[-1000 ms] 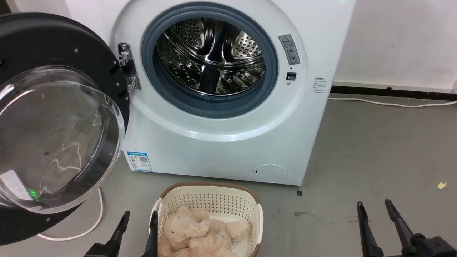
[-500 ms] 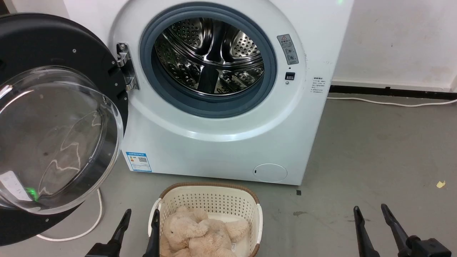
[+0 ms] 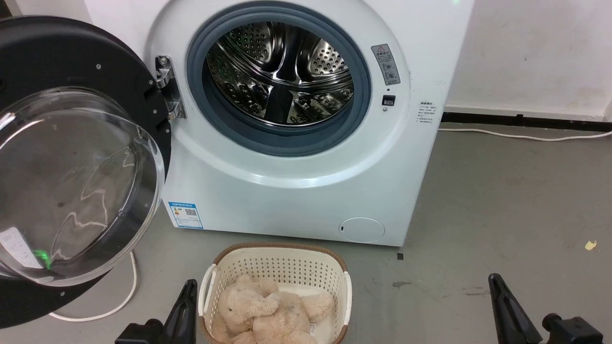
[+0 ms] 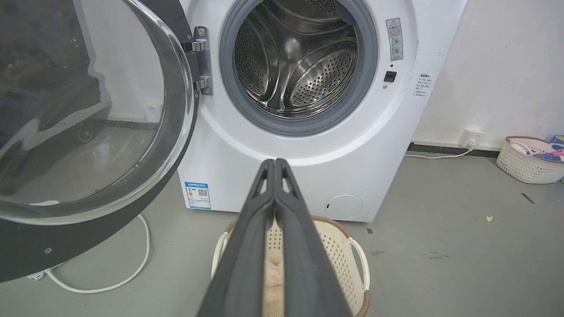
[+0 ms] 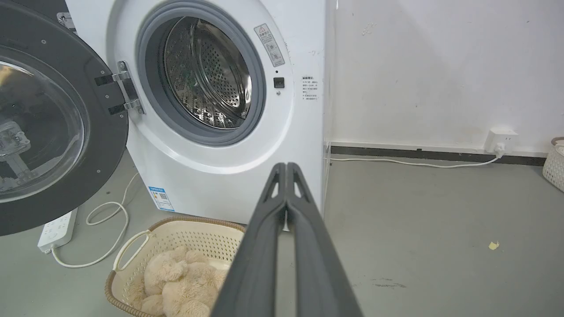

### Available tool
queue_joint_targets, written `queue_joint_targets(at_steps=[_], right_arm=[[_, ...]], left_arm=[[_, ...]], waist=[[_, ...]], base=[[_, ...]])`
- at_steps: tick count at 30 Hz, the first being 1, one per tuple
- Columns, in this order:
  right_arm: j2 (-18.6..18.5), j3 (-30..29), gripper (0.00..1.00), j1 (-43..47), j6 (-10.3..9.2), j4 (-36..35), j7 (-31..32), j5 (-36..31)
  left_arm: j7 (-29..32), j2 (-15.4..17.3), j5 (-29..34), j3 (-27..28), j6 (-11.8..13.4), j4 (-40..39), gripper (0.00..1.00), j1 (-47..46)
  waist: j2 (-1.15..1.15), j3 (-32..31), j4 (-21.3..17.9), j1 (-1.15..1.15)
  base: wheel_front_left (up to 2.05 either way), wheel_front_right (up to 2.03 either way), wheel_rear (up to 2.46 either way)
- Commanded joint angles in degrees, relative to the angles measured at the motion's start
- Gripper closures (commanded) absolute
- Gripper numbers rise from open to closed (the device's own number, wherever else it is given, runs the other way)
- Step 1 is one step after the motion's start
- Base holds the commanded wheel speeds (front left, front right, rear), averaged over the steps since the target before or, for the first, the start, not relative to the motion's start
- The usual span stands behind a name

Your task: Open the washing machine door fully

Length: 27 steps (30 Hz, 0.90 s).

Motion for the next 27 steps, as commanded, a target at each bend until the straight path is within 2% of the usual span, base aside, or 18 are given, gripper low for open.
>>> queue_joint_targets(at_steps=[1,27], right_arm=[[0.0,0.1,1.00,-0.6,0.00,-0.1,0.5,-0.5],[0.1,0.3,1.00,-2.5,0.01,-0.5,3.2,-2.1]], left_arm=[[0.2,-0.4,0.6,0.5,-0.4,-0.1,1.00,-0.5],[3.2,-2.9,4.8,3.5,-2.1,-0.6,1.00,-2.0]], waist=[[0.00,0.0,0.0,0.00],[0.00,0.9,-0.5,0.00]], base=[[0.00,0.00,0.00],[0.00,0.00,0.00]])
